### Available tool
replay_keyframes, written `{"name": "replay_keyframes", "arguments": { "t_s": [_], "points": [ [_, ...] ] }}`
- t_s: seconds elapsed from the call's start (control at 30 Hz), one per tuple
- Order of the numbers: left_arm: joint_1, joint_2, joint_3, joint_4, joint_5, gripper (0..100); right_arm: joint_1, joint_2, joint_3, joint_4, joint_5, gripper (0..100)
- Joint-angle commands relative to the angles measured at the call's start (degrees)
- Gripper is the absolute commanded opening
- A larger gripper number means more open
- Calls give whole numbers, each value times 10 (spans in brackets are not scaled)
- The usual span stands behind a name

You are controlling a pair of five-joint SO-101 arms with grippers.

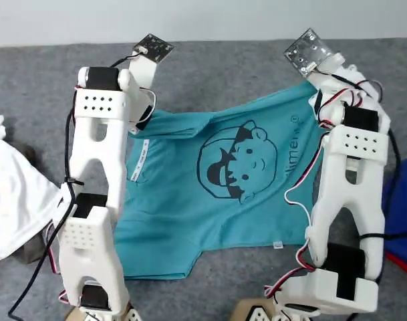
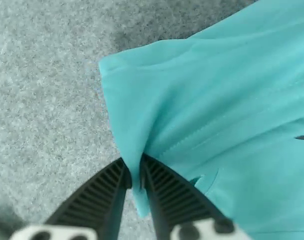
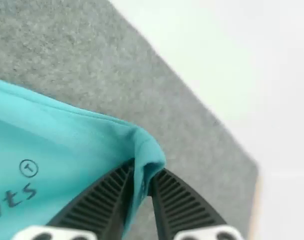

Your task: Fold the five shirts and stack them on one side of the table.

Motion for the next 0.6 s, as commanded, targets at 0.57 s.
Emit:
{"name": "replay_keyframes", "arguments": {
  "t_s": [0.57],
  "points": [
    [4,-93,40,17,-9,3,10,29,-38,42,17,10]
  ]
}}
